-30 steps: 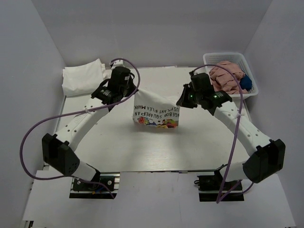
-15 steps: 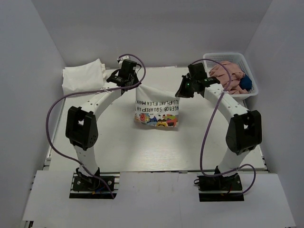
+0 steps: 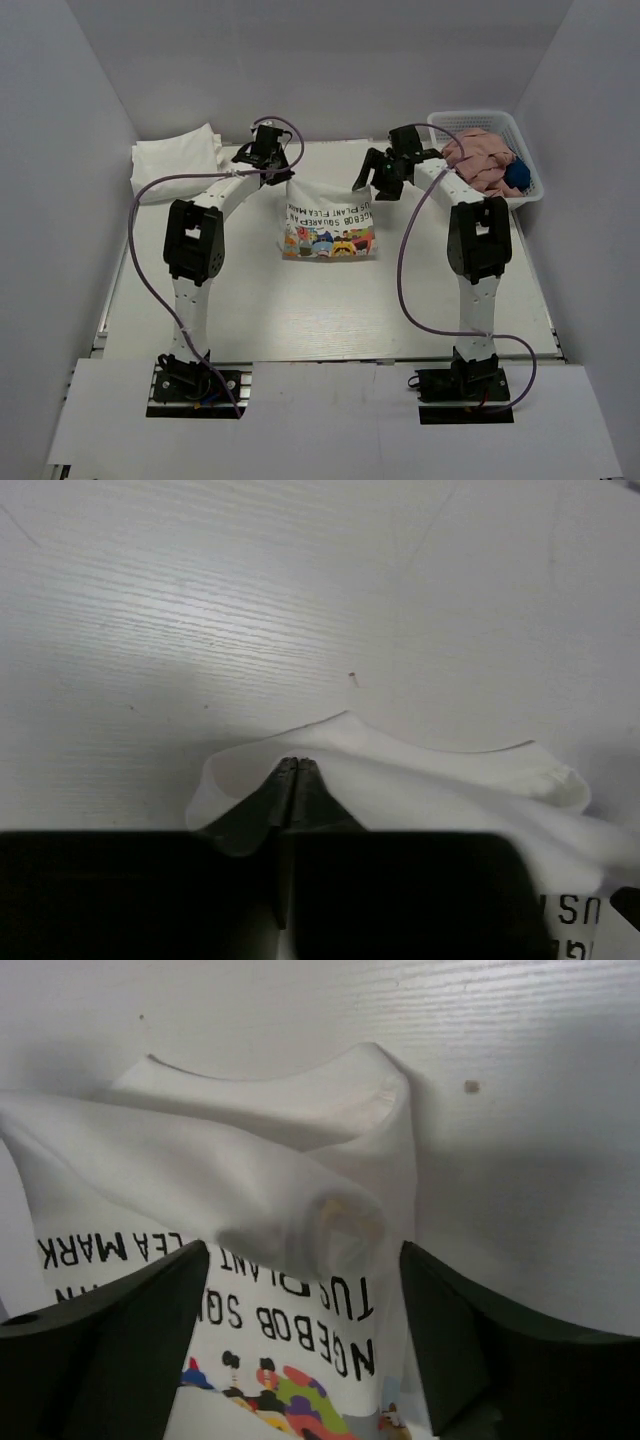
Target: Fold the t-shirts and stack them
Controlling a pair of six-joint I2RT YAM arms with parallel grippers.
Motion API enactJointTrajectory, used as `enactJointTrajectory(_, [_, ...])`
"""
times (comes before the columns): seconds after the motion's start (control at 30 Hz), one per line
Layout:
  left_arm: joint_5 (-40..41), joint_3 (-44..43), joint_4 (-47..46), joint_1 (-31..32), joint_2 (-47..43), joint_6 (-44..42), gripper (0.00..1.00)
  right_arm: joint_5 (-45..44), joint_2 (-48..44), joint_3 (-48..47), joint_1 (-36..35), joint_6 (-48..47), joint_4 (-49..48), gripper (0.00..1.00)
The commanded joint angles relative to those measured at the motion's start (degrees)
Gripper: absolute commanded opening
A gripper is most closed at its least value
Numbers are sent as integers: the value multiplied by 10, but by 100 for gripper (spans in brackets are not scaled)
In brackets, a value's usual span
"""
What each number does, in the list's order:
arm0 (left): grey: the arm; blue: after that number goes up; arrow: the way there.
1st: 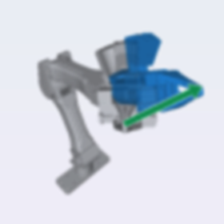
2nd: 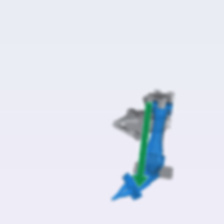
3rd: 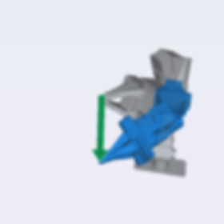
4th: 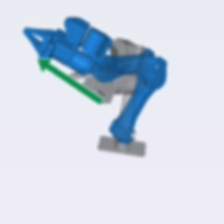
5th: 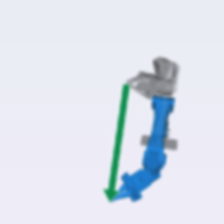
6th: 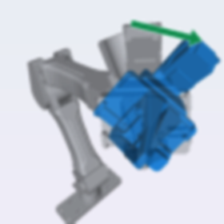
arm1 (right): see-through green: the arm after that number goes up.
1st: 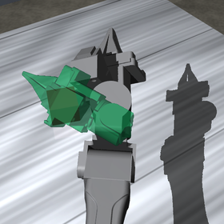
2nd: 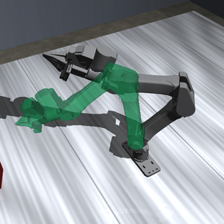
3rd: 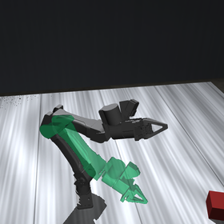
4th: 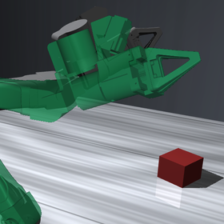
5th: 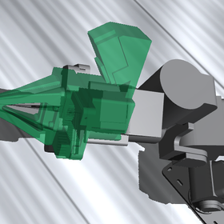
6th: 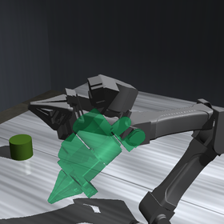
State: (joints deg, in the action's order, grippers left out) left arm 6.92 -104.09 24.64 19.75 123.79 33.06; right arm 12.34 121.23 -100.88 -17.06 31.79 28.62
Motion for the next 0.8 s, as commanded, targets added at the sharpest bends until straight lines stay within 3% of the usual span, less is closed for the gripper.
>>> enactJointTrajectory(0.0, [-18, -66, 39, -23, 23, 2, 41, 29, 32, -67, 5, -28, -15, 90])
enactJointTrajectory(0.03, [-18, -80, 51, -23, 23, 2, 41, 30, 32, -75, 5, -32, -16, 90])
enactJointTrajectory(0.07, [-23, -91, 59, -29, 29, 2, 80, 31, 37, -91, 6, -37, -12, 90])
enactJointTrajectory(0.1, [-23, -98, 59, -29, 30, 2, 95, 37, 34, -96, 6, -49, -9, 90])
enactJointTrajectory(0.17, [-39, -89, 59, -35, 8, -4, 100, 34, 21, -89, 6, -54, -15, 90])
enactJointTrajectory(0.37, [-131, 75, -31, -35, -79, -30, 100, 49, -59, 34, 6, -92, -102, 90])
enactJointTrajectory(0.57, [-243, 130, -38, -13, -116, -74, 100, 59, -56, 46, 5, -118, -95, 90])
enactJointTrajectory(0.6, [-237, 136, -27, -13, -116, -74, 97, 61, -53, 47, 5, -118, -95, 90])
enactJointTrajectory(0.63, [-229, 141, -27, -8, -116, -74, 75, 58, -48, 48, 7, -121, -95, 90])
enactJointTrajectory(0.67, [-216, 153, -16, -8, -116, -74, 66, 57, -44, 48, 10, -134, -103, 90])
enactJointTrajectory(0.77, [-199, 168, 14, -8, -142, -74, 59, 66, -11, -5, 8, -186, -82, 90])
